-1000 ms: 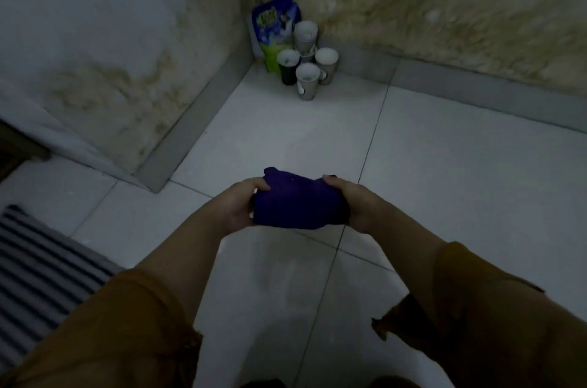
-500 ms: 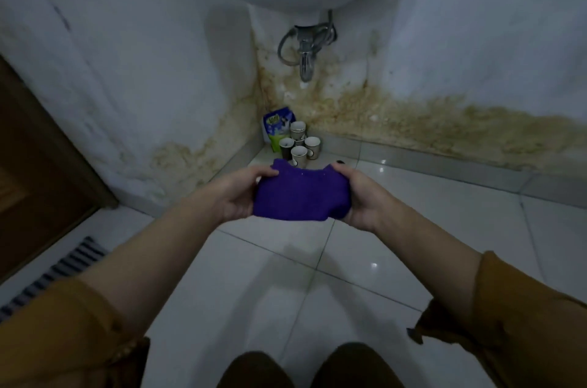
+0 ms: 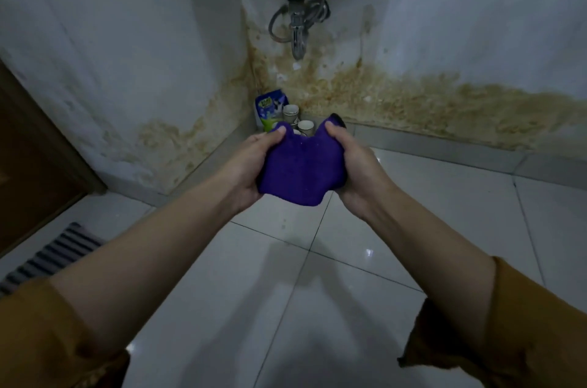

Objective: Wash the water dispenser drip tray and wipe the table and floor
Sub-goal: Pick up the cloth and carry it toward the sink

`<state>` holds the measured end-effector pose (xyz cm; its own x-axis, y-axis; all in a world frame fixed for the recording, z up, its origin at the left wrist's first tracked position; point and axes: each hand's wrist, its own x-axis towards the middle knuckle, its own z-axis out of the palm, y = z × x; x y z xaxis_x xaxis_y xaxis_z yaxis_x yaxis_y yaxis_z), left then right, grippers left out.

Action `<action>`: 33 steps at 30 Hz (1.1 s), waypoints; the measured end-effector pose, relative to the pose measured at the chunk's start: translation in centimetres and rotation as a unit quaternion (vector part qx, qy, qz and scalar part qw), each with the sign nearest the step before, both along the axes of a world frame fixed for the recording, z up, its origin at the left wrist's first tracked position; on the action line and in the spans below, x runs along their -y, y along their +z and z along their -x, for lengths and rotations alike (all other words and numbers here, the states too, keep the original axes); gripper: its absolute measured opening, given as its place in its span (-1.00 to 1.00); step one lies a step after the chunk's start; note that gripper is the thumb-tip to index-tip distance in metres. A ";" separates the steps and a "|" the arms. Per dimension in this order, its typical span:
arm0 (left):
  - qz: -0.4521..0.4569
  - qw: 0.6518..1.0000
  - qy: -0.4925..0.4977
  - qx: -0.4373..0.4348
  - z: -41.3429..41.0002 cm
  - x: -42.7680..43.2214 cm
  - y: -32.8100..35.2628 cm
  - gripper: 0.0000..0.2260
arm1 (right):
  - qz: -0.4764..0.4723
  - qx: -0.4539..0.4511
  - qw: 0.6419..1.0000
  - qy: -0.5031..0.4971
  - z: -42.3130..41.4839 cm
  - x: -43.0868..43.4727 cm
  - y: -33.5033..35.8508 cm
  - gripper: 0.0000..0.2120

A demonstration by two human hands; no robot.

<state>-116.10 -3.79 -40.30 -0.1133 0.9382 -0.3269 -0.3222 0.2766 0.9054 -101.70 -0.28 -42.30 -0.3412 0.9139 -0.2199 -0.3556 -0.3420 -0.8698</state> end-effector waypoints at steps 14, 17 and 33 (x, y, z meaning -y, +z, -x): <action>-0.028 0.997 0.053 0.057 -4.5 -1.3 16.0 -0.82 | 0.087 -0.060 0.985 -0.138 -2.1 -0.3 16.3 -0.50; -0.029 0.997 0.049 0.053 -5.3 -0.2 23.1 -0.81 | 0.086 -0.050 0.984 -0.149 -3.0 0.7 23.6 -0.51; 0.035 0.996 -0.038 0.070 -15.6 8.0 56.1 -0.77 | 0.091 -0.060 0.972 -0.210 -13.7 10.5 56.8 -0.62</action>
<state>-100.53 -11.75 15.81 0.0092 0.9164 -0.4001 -0.4199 0.3666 0.8302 -88.01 -10.75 14.46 0.0201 0.9277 -0.3728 -0.5928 -0.2892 -0.7516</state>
